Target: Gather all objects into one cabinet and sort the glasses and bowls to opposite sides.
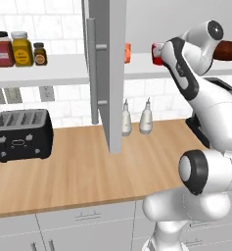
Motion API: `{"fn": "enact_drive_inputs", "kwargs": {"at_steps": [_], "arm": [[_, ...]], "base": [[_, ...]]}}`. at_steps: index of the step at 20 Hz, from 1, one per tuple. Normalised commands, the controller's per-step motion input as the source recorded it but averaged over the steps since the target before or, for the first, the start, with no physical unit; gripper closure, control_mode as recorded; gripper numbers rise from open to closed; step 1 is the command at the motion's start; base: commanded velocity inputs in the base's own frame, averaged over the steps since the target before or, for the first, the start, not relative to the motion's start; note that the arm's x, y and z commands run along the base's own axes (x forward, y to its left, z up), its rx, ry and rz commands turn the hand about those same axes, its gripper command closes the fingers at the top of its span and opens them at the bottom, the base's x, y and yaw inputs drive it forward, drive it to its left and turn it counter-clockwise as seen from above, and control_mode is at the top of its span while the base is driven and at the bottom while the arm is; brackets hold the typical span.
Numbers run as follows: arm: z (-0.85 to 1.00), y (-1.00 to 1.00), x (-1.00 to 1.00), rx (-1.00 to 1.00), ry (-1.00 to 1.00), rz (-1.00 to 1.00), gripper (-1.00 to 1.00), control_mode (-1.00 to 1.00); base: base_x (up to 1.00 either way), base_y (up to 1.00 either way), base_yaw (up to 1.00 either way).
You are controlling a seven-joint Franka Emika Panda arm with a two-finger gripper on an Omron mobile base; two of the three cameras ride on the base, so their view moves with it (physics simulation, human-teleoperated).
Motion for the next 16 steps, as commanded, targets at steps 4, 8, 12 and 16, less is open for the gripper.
{"fn": "enact_drive_inputs", "kwargs": {"at_steps": [4, 8, 12, 16], "arm": [[-0.15, 0.0, 0.0, 0.0, 0.01, -0.03, 1.0, -1.0], [-0.11, 0.0, 0.0, 0.0, 0.0, -0.03, 1.0, -1.0], [-0.07, 0.0, 0.0, 0.02, 0.0, -0.03, 1.0, -1.0], [-0.07, -0.09, 0.1, 0.05, 0.0, -0.05, 1.0, -1.0]], "base": [[0.0, 0.0, 0.0], [0.0, 0.0, 0.0], [0.0, 0.0, 0.0], [0.0, 0.0, 0.0]]}}
